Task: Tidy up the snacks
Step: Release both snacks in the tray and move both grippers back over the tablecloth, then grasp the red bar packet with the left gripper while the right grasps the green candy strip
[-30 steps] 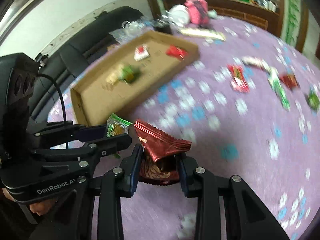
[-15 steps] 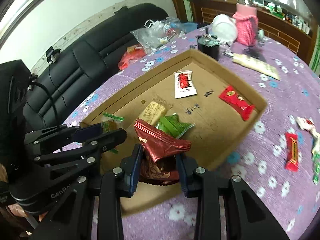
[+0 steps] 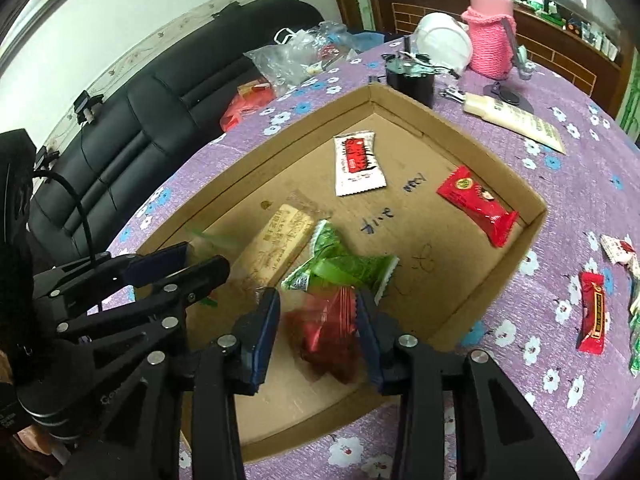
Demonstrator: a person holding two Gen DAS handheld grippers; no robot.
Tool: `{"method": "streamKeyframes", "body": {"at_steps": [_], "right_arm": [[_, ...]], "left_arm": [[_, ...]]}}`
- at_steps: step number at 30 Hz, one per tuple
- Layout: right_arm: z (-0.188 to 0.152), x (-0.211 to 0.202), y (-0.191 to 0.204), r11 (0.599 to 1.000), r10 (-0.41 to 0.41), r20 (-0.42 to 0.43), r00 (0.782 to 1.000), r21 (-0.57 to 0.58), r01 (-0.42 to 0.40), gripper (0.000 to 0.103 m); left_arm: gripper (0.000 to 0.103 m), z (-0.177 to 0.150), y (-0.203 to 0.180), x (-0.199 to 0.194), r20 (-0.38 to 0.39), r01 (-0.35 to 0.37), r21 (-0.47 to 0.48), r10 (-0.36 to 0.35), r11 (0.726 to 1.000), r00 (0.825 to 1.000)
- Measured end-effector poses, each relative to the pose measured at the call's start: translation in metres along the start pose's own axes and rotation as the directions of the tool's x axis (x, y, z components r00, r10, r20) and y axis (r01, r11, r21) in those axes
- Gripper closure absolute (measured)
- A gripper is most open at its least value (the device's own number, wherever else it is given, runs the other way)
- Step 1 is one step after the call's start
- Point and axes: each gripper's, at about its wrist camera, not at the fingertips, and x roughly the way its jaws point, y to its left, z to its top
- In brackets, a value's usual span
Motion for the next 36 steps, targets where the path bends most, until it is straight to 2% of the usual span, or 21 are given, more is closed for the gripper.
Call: {"method": "streamKeyframes", "body": {"at_steps": [9,14,17,20,23,29,32,36], "right_arm": [[-0.011,-0.018,-0.005,1.0,0.011,0.015,1.0,0.028,-0.012,0.047],[-0.028,-0.036,-0.015,0.997,0.032,0.036,0.999,0.067,-0.034,0.04],[-0.046,-0.051,-0.029,0.993,0.04,0.047,0.998,0.107,-0.044,0.04],[-0.071,-0.069,-0.059,0.981,0.036,0.069,0.997,0.189,-0.049,0.04],[-0.095,-0.085,-0.097,0.963,-0.02,0.079,0.997,0.271,-0.002,0.04],[-0.149,-0.121,-0.18,0.896,-0.126,0.066,0.99,0.437,0.085,0.038],[-0.167,-0.135,-0.208,0.874,-0.149,0.069,0.987,0.476,0.098,0.038],[-0.175,-0.144,-0.239,0.869,-0.16,0.072,0.984,0.483,0.106,0.036]], "left_arm": [[0.064,-0.002,-0.008,-0.014,0.034,-0.006,0.009,0.006,1.0,0.999],[0.064,-0.008,-0.022,-0.024,0.033,0.035,-0.012,-0.035,0.999,0.999],[0.063,-0.012,-0.048,-0.03,0.035,0.067,0.028,-0.068,0.997,0.997],[0.062,-0.013,-0.081,-0.031,0.018,0.102,0.077,-0.103,0.992,0.994],[0.062,-0.009,-0.123,-0.029,-0.011,0.154,0.12,-0.154,0.981,0.988],[0.061,0.014,-0.204,-0.006,-0.083,0.234,0.155,-0.223,0.96,0.971],[0.062,0.03,-0.239,0.018,-0.125,0.228,0.146,-0.211,0.963,0.97],[0.062,0.045,-0.27,0.047,-0.199,0.229,0.106,-0.205,0.968,0.958]]}}
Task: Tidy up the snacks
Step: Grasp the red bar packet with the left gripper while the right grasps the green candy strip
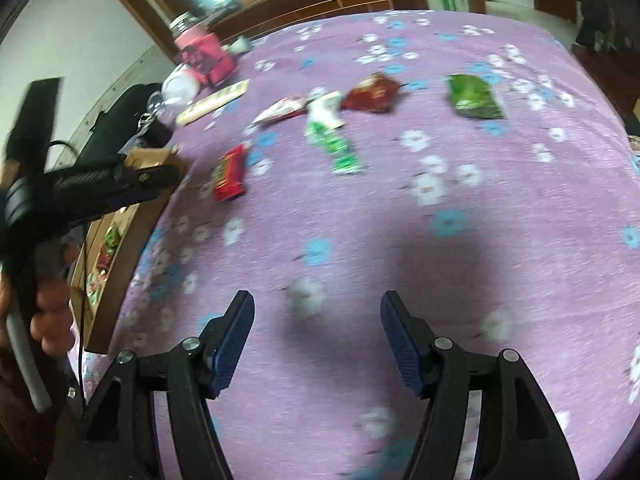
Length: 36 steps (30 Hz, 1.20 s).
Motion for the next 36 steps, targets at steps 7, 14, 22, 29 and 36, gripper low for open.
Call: {"method": "streamKeyframes", "body": {"at_steps": [7,14,22,29,36], "right_arm": [[0.039,0.017,-0.014,0.991,0.029,0.012,1.0,-0.13,-0.027,0.034],[0.073,0.058,0.008,0.954,0.007,0.03,1.0,-0.298,0.002,0.034],[0.09,0.079,0.019,0.911,-0.031,0.023,0.999,-0.411,0.037,0.071],[0.087,0.08,0.023,0.864,-0.129,0.045,0.991,-0.486,0.134,0.085],[0.076,0.068,0.014,0.881,-0.148,0.03,0.988,-0.45,0.146,0.085]], "left_arm": [[0.062,0.017,-0.006,0.033,-0.092,-0.041,-0.065,0.035,0.997,0.995],[0.062,0.022,-0.003,0.046,-0.123,-0.03,-0.091,0.018,0.995,0.992],[0.061,0.025,0.001,0.045,-0.132,-0.011,-0.093,-0.002,0.996,0.991],[0.077,0.018,-0.005,0.044,-0.089,-0.071,-0.046,0.067,0.996,0.994],[0.082,0.022,0.022,0.043,-0.118,0.036,-0.133,-0.052,0.991,0.992]]}}
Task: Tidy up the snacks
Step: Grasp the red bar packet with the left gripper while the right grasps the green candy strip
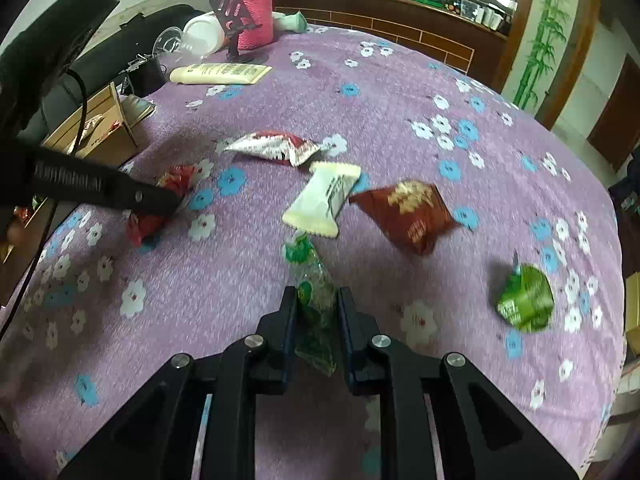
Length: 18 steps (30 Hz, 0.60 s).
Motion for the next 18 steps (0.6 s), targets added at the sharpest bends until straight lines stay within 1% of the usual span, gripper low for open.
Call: {"method": "streamKeyframes", "body": {"at_steps": [2,4,7,12,15,18], "right_arm": [[-0.006,-0.004,-0.001,1.0,-0.001,-0.003,1.0,0.01,0.001,0.085],[-0.012,-0.007,-0.001,1.0,-0.001,-0.008,1.0,0.022,0.001,0.085],[-0.02,-0.013,0.0,0.999,0.0,-0.014,1.0,0.034,0.001,0.085],[-0.034,-0.022,0.003,0.998,-0.003,-0.02,1.0,0.064,0.004,0.085],[-0.041,-0.027,0.0,0.995,0.006,-0.014,1.0,0.1,-0.005,0.085],[-0.046,-0.03,-0.003,0.991,0.017,-0.008,1.0,0.137,-0.016,0.085]], "left_arm": [[0.082,-0.001,0.0,0.0,-0.002,-0.004,0.005,0.004,1.0,1.0],[0.082,-0.003,-0.004,-0.001,0.007,-0.032,0.03,0.032,0.999,0.999],[0.082,-0.011,-0.012,-0.002,0.037,-0.089,0.09,0.086,0.992,0.996],[0.082,-0.027,-0.019,-0.002,0.095,-0.149,0.153,0.136,0.977,0.986],[0.082,-0.035,-0.02,-0.003,0.107,-0.167,0.183,0.15,0.969,0.983],[0.082,-0.043,-0.018,-0.005,0.101,-0.163,0.192,0.145,0.968,0.984]]}}
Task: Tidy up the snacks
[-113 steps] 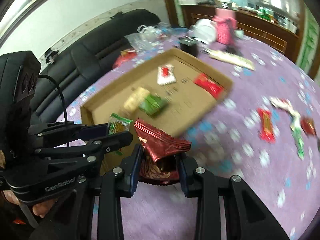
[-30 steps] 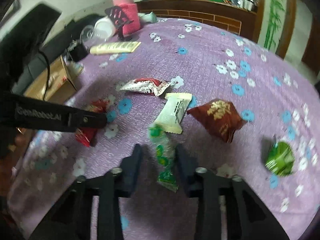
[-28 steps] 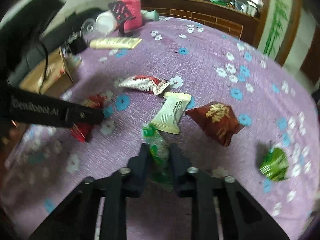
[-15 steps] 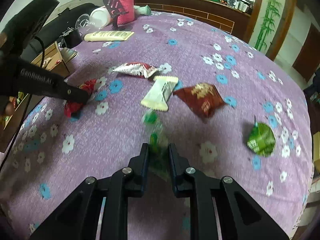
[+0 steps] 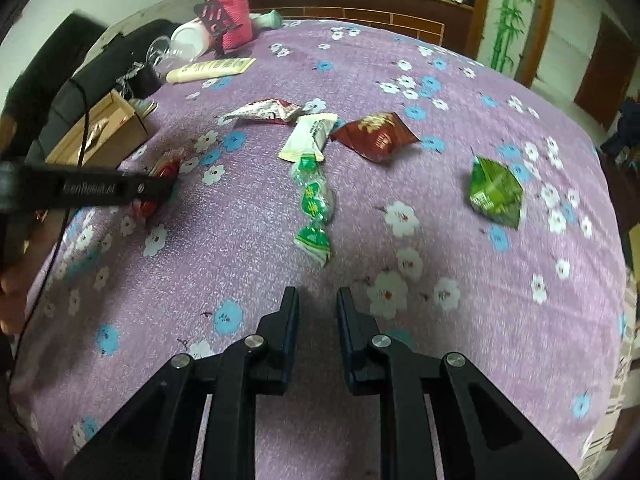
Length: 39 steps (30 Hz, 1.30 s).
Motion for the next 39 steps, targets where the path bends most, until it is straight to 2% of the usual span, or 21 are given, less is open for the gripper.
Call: {"method": "streamKeyframes", "body": {"at_steps": [5,8,9,11,12,15,17,19,21,23,26,27,29,30,32,34,37,39], "right_arm": [[-0.003,-0.002,0.001,1.0,-0.006,-0.001,1.0,0.014,0.006,0.085],[0.007,-0.002,0.004,1.0,-0.003,0.005,1.0,0.007,0.003,0.083],[0.014,-0.005,0.006,1.0,-0.006,0.044,0.999,0.002,0.006,0.076],[0.027,-0.005,0.007,1.0,-0.017,0.093,0.996,-0.004,0.017,0.05],[0.034,-0.004,0.007,1.0,-0.02,0.105,0.994,-0.004,0.02,0.03],[0.053,0.013,0.009,0.999,0.0,0.076,0.997,-0.039,0.003,0.028],[0.059,0.024,0.013,0.997,0.003,0.044,0.999,-0.083,0.001,0.032],[0.062,0.035,0.017,0.992,-0.002,0.002,1.0,-0.123,0.002,0.041],[0.06,0.041,0.017,0.991,-0.005,-0.017,1.0,-0.133,0.003,0.041],[0.059,0.041,0.016,0.991,0.019,-0.018,1.0,-0.13,-0.021,0.038],[0.063,0.044,0.012,0.992,0.061,-0.041,0.997,-0.107,-0.065,0.026],[0.064,0.045,0.014,0.992,0.051,-0.056,0.997,-0.114,-0.057,0.019],[0.06,0.049,0.024,0.988,-0.034,-0.082,0.996,-0.156,0.021,0.009],[0.059,0.051,0.024,0.989,-0.048,-0.083,0.995,-0.141,0.036,0.0],[0.058,0.047,0.014,0.997,-0.002,-0.036,0.999,-0.071,0.0,0.0],[0.059,0.046,0.009,0.998,0.023,-0.025,0.999,-0.05,-0.024,0.0],[0.063,0.051,0.018,0.991,-0.034,-0.087,0.996,-0.132,0.022,0.0],[0.062,0.051,0.02,0.99,-0.033,-0.081,0.996,-0.143,0.022,0.0]], "left_arm": [[0.082,-0.011,0.002,-0.004,-0.011,0.02,-0.001,-0.02,1.0,1.0],[0.082,-0.013,0.002,-0.006,-0.01,0.02,0.002,-0.02,1.0,1.0],[0.082,-0.012,0.003,-0.006,-0.013,0.027,-0.014,-0.027,1.0,1.0],[0.082,-0.011,0.006,-0.006,-0.02,0.04,-0.043,-0.041,0.998,0.999],[0.082,-0.011,0.006,-0.005,-0.021,0.044,-0.05,-0.045,0.998,0.999],[0.082,-0.015,0.012,-0.009,-0.023,0.061,-0.057,-0.062,0.997,0.998],[0.082,-0.015,0.016,-0.01,-0.023,0.076,-0.064,-0.078,0.995,0.997],[0.082,-0.016,0.018,-0.011,-0.023,0.09,-0.068,-0.091,0.994,0.996],[0.082,-0.017,0.018,-0.011,-0.019,0.098,-0.067,-0.099,0.993,0.995],[0.082,-0.019,0.021,-0.011,-0.015,0.104,-0.07,-0.106,0.992,0.994],[0.082,-0.019,0.02,-0.012,-0.012,0.108,-0.07,-0.11,0.992,0.994],[0.082,-0.019,0.021,-0.012,-0.011,0.112,-0.07,-0.113,0.991,0.994],[0.082,-0.019,0.023,-0.012,-0.01,0.12,-0.07,-0.121,0.99,0.993],[0.082,-0.019,0.024,-0.012,-0.01,0.128,-0.073,-0.129,0.989,0.992],[0.082,-0.019,0.026,-0.012,-0.011,0.139,-0.078,-0.141,0.987,0.99],[0.082,-0.018,0.028,-0.012,-0.014,0.148,-0.084,-0.149,0.985,0.989],[0.082,-0.018,0.028,-0.012,-0.014,0.15,-0.083,-0.152,0.985,0.988],[0.082,-0.019,0.028,-0.013,-0.011,0.152,-0.079,-0.153,0.985,0.988]]}}
